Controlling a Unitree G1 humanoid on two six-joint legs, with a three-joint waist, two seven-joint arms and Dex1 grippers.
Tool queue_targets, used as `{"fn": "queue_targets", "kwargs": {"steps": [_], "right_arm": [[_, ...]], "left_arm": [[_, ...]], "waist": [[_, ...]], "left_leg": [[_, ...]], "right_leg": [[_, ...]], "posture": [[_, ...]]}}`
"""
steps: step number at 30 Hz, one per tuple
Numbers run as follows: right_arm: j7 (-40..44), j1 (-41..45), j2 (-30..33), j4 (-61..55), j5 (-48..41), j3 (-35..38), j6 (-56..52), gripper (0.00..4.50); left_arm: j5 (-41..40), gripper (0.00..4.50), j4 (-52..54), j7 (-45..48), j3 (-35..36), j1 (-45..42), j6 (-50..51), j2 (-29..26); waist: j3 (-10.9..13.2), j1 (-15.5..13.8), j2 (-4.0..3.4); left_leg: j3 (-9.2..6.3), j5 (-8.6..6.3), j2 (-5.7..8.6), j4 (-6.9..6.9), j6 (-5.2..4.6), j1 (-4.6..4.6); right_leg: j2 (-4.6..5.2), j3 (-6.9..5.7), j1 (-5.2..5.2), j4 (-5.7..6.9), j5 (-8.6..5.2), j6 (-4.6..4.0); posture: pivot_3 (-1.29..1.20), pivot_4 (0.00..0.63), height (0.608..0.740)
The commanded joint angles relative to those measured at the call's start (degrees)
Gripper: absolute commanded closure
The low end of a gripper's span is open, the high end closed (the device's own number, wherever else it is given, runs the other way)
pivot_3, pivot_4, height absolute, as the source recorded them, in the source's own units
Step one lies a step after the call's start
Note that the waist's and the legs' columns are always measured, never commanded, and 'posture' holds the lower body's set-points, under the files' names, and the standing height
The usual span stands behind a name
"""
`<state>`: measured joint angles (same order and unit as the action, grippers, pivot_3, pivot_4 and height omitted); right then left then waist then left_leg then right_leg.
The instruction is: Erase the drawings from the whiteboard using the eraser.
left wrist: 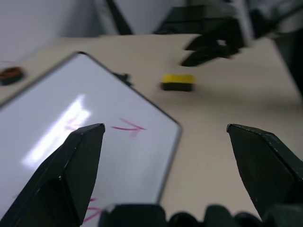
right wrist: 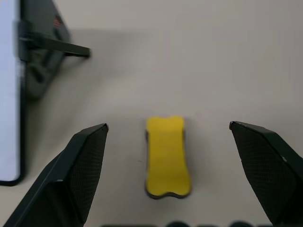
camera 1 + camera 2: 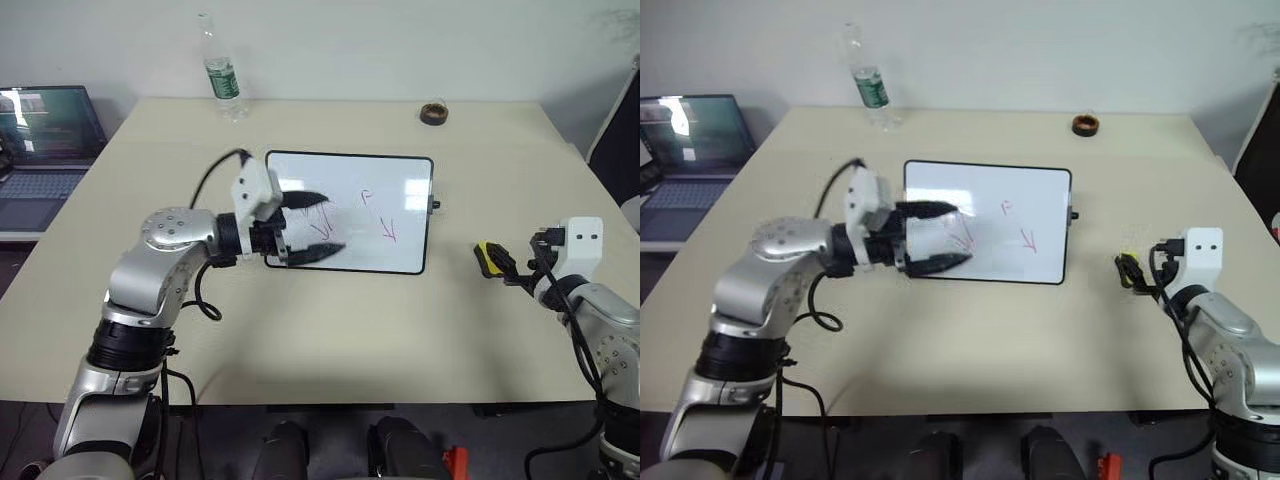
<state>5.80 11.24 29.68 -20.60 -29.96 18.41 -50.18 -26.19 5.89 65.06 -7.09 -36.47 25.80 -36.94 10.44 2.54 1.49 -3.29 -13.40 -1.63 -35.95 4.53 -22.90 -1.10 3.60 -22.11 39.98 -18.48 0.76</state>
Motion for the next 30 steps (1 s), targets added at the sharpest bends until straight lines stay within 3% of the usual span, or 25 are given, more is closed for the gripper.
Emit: {"fn": "queue_targets", "kwargs": {"steps": [1,21,24,30], "right_arm": [[0.6,0.0,-0.9,0.3,2.5,-0.8,3.6,0.01],[3.4,4.9,-5.2,15.6,9.9,-3.7,12.7,0.01],[3.9,5.4,-5.1,17.0,10.8,-4.2,12.9,0.6],[4.6,6.3,-5.1,18.0,12.8,-4.9,13.9,2.74]], "left_arm": [[0.8,0.0,-1.6,4.4,-1.2,-2.9,-2.4,-0.3],[1.8,0.0,-1.8,6.5,-0.5,-2.7,-3.7,0.2],[2.1,0.0,-1.9,6.4,-0.4,-2.2,-3.9,0.0],[2.3,0.0,-0.7,5.7,0.1,-0.3,-4.2,-0.5]], "waist": [[0.0,0.2,0.0],[0.0,0.2,-0.01],[0.0,0.2,-0.01],[0.0,0.4,-0.01]], "left_leg": [[0.0,0.0,-0.02,0.0,0.0,-0.05],[0.05,-0.02,0.0,-0.03,-0.04,-0.03],[0.05,-0.02,0.0,-0.03,-0.05,-0.03],[0.06,-0.02,-0.01,-0.04,-0.05,-0.01]], "right_leg": [[-0.02,0.01,-0.07,0.01,0.0,0.0],[0.0,0.06,-0.06,0.04,0.0,0.0],[0.0,0.07,-0.06,0.04,0.01,0.0],[0.0,0.08,-0.07,0.07,0.01,-0.01]], "posture": [[0.0,0.15,0.74],[0.0,0.15,0.74],[0.0,0.15,0.74],[0.0,0.15,0.74]]}}
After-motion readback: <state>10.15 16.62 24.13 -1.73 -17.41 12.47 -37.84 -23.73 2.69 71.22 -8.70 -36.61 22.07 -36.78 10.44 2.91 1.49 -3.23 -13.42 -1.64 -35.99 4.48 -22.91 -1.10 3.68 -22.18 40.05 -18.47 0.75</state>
